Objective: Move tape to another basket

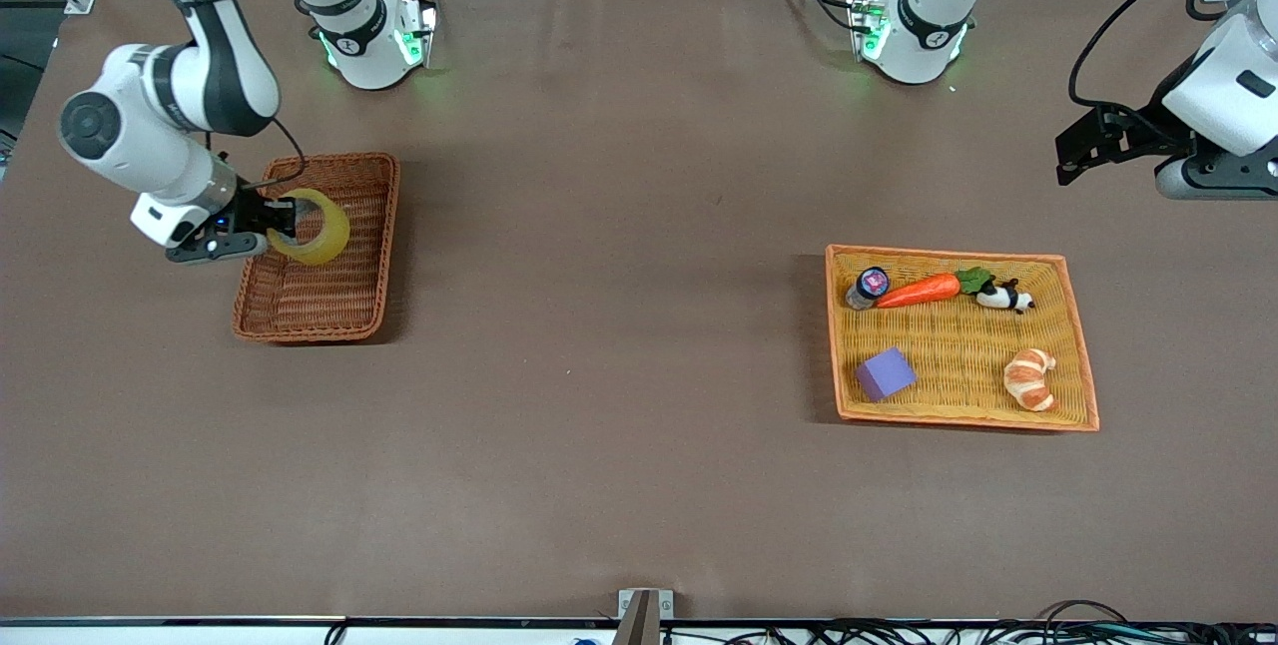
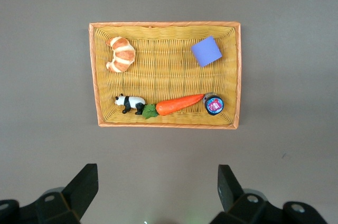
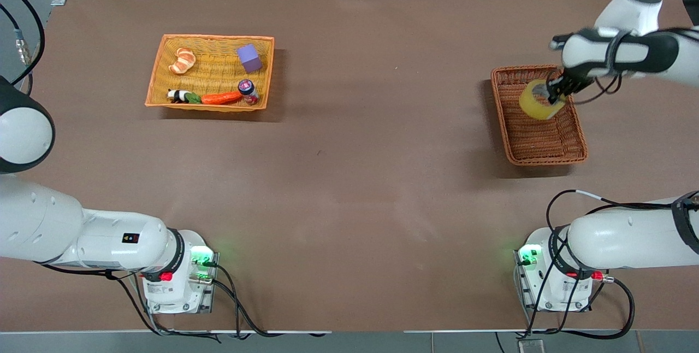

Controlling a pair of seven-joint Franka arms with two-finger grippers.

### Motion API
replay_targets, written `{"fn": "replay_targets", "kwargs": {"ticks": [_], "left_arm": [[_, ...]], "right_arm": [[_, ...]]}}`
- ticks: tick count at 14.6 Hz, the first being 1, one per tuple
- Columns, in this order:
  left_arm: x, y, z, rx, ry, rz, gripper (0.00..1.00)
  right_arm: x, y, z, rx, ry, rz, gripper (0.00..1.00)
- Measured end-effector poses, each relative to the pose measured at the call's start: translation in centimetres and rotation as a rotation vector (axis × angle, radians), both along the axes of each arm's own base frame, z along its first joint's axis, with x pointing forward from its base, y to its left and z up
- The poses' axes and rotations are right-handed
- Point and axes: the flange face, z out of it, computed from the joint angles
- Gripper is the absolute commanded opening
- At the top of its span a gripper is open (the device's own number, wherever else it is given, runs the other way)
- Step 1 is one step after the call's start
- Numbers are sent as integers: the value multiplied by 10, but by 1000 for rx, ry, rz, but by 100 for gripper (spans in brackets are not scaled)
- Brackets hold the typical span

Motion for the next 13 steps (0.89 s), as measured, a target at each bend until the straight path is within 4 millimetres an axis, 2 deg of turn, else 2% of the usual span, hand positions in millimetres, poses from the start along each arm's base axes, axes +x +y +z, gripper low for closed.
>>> {"fn": "replay_targets", "kwargs": {"ticks": [3,8,9,10,11,12,13], "left_arm": [[0,-3,0,0,0,-6,100],[0,-3,0,0,0,-5,100],[0,-3,0,0,0,-5,100],[0,-3,0,0,0,-6,100],[-1,-5,0,0,0,-9,100],[-1,-7,0,0,0,-13,100],[-2,-10,0,-1,0,-18,100]], "right_arm": [[-22,3,-27,-5,-46,4,2],[-23,2,-54,-22,-62,9,6],[-23,1,-60,-26,-64,9,17],[-23,1,-66,-29,-62,10,48],[-24,1,-69,-30,-58,10,84],[-24,1,-70,-30,-57,10,100],[-23,1,-69,-30,-58,10,100]]}}
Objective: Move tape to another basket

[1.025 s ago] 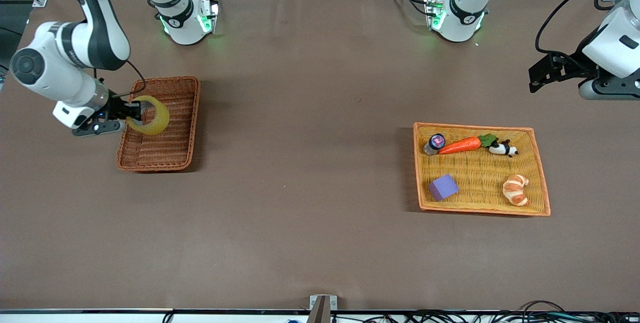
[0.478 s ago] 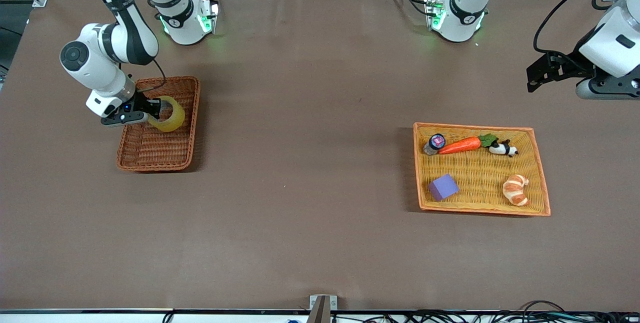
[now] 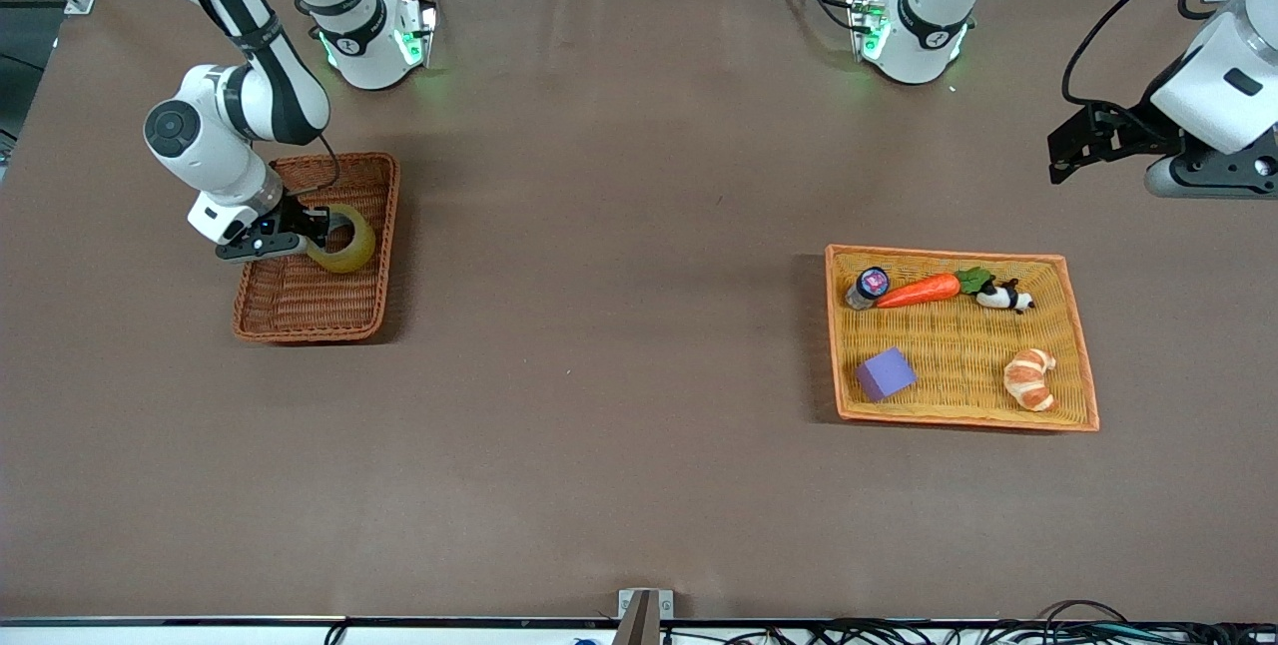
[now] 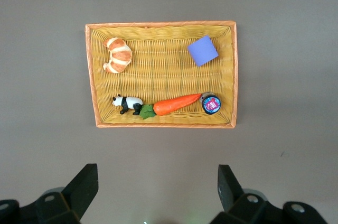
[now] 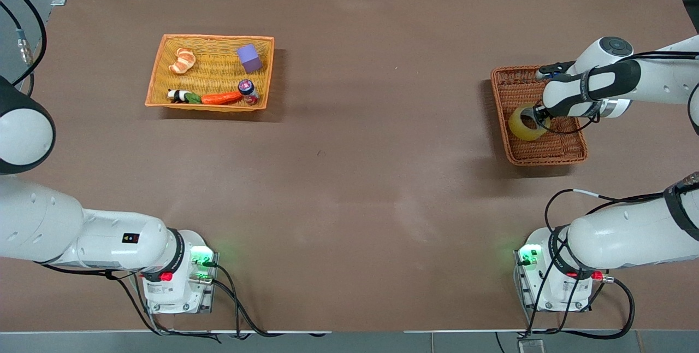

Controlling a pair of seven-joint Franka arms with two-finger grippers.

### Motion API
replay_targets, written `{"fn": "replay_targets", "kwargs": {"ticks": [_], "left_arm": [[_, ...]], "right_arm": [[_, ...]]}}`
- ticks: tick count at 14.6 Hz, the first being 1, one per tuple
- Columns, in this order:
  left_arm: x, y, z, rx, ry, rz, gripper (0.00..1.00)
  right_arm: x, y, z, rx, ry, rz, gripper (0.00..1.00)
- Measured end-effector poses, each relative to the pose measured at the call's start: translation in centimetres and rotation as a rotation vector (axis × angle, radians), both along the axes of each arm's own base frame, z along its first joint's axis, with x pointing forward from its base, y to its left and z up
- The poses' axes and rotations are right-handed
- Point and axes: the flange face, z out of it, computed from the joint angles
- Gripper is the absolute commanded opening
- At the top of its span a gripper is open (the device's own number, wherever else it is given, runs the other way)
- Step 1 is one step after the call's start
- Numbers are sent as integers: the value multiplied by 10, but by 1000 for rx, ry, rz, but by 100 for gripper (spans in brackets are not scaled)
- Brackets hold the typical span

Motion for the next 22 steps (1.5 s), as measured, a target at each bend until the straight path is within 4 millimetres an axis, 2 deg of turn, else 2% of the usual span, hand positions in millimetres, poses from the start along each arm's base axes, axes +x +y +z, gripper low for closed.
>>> {"fn": "replay_targets", "kwargs": {"ticks": [2,3,4,6,8,11,13,17,20,22], "left_arm": [[-1,-4,0,0,0,-7,100],[-1,-4,0,0,0,-7,100],[-1,-3,0,0,0,-6,100],[0,-2,0,0,0,-3,100],[0,-1,0,0,0,-3,100],[-1,-3,0,0,0,-6,100],[-1,-4,0,0,0,-7,100],[0,-2,0,0,0,-4,100],[0,-3,0,0,0,-5,100],[-1,-3,0,0,0,-6,100]], "right_arm": [[5,-1,8,4,13,-3,100],[12,-2,22,10,28,-7,100],[22,-3,45,17,35,-14,100],[47,-5,108,30,24,-51,100],[70,-4,180,35,9,-102,100],[99,12,275,24,-38,-183,100],[110,19,321,23,-73,-235,100],[120,18,406,24,-115,-255,100],[128,17,451,22,-88,-269,100],[132,15,461,35,-65,-317,100]]}}
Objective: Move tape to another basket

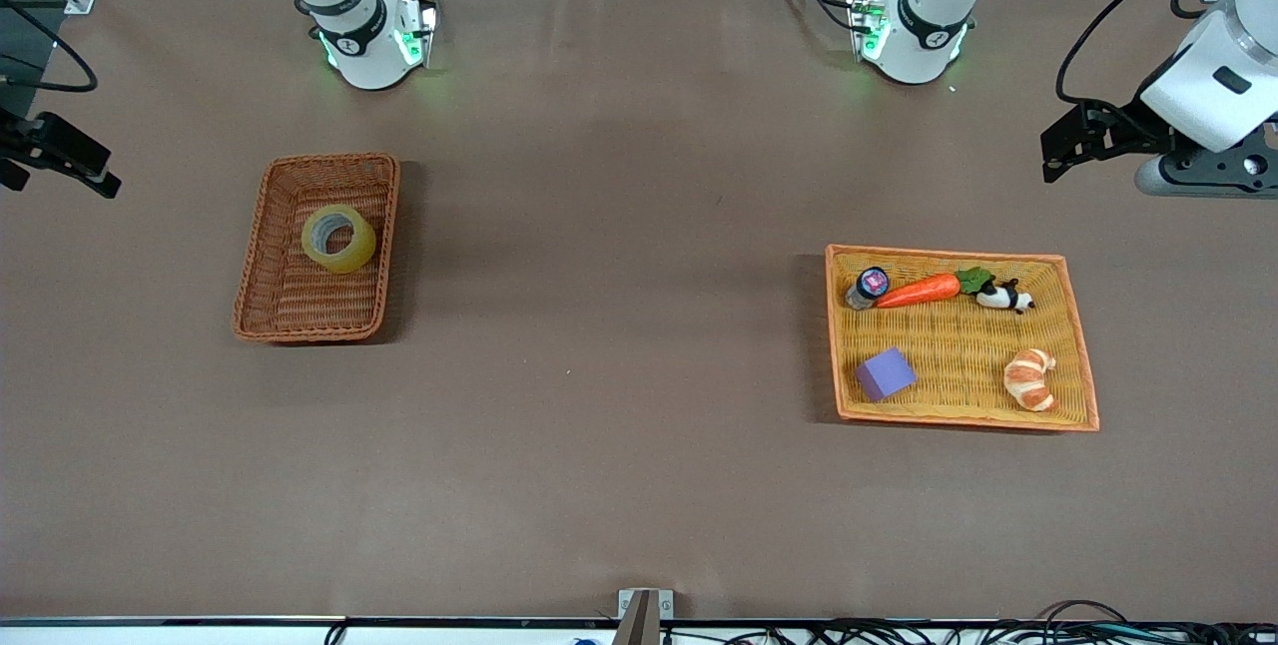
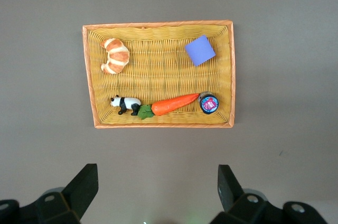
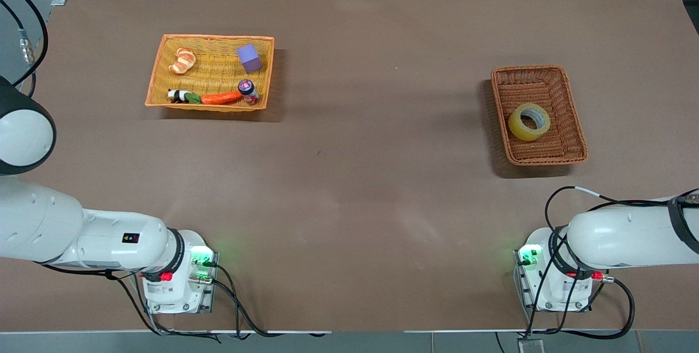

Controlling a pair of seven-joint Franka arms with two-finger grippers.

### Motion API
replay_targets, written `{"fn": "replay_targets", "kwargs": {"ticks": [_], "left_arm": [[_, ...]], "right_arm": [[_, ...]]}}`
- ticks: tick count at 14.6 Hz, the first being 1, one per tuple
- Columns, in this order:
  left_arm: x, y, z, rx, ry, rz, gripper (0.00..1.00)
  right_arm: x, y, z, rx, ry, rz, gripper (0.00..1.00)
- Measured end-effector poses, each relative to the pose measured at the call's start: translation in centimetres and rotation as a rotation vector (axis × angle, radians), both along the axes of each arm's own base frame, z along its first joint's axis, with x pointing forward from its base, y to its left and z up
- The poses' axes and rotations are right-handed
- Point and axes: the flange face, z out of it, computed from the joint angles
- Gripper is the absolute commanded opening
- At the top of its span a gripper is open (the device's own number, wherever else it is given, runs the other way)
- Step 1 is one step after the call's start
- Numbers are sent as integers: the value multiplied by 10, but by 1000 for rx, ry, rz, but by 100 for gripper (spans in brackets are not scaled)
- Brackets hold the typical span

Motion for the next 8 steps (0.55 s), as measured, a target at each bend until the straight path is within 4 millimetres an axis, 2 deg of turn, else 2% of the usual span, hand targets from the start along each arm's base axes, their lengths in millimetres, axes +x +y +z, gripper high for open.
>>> {"fn": "replay_targets", "kwargs": {"ticks": [4,8], "left_arm": [[0,0,0,0,-1,0,100],[0,0,1,0,-2,-1,100]], "right_arm": [[12,2,-10,13,2,-36,100],[12,4,-14,12,16,-15,100]]}}
